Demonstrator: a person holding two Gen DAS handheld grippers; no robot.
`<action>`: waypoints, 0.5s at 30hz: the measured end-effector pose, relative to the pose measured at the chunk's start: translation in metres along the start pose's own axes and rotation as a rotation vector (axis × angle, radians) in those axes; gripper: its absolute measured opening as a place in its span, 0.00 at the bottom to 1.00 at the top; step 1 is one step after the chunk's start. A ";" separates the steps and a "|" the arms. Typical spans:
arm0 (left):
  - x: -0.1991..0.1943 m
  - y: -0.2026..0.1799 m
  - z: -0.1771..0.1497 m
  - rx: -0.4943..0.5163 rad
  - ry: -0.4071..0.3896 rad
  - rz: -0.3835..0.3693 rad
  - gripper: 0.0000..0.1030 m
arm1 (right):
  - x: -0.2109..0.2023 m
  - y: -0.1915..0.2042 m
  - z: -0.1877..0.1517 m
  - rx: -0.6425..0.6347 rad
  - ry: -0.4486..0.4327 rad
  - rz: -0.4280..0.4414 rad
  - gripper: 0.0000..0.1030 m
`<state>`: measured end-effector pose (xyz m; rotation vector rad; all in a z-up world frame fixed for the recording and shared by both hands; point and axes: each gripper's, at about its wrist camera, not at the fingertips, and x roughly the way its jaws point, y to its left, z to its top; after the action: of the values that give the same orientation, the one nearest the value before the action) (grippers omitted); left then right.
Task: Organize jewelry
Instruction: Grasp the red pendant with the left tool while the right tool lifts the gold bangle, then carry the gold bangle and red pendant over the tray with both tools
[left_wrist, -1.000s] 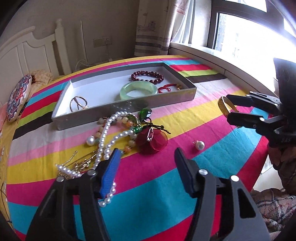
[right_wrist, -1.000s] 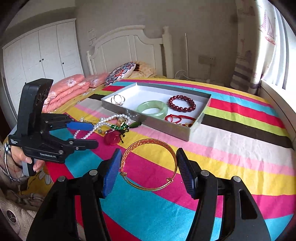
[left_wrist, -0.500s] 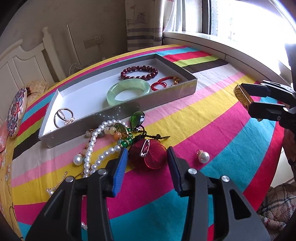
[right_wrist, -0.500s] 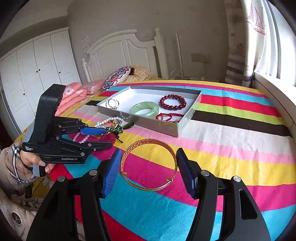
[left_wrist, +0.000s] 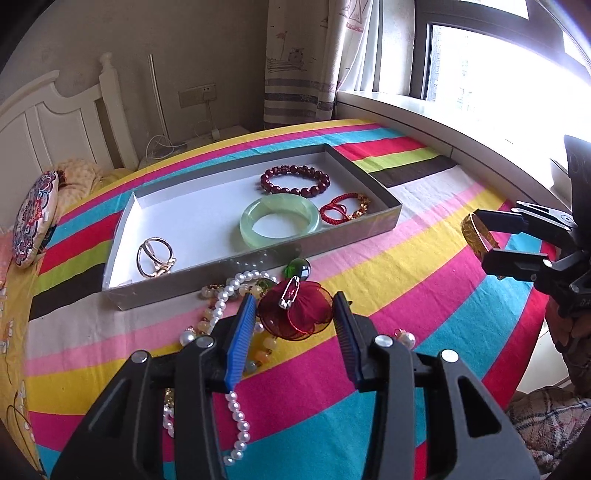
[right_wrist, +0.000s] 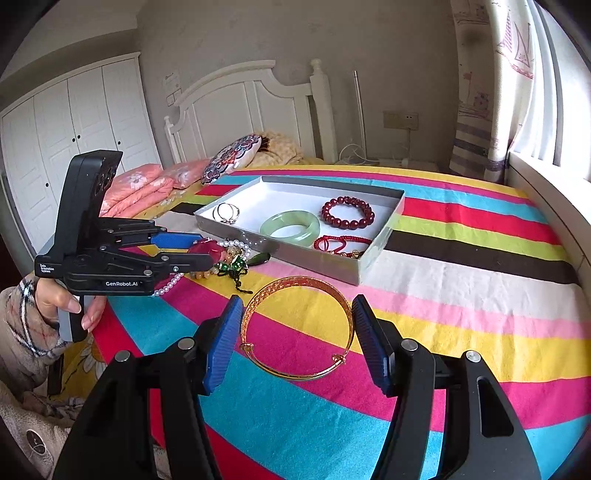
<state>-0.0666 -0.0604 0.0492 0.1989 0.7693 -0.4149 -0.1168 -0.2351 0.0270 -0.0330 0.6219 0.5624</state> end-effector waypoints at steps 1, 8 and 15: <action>-0.001 0.003 0.002 -0.002 -0.002 0.005 0.41 | 0.004 0.001 0.003 -0.011 0.009 -0.008 0.58; 0.000 0.031 0.028 -0.005 -0.004 0.043 0.41 | 0.047 0.000 0.041 -0.041 0.079 -0.033 0.58; 0.019 0.071 0.050 -0.053 0.030 0.055 0.41 | 0.107 -0.001 0.098 -0.059 0.125 -0.030 0.58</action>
<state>0.0082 -0.0179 0.0729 0.1769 0.8019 -0.3398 0.0087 -0.1647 0.0464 -0.1338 0.7254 0.5520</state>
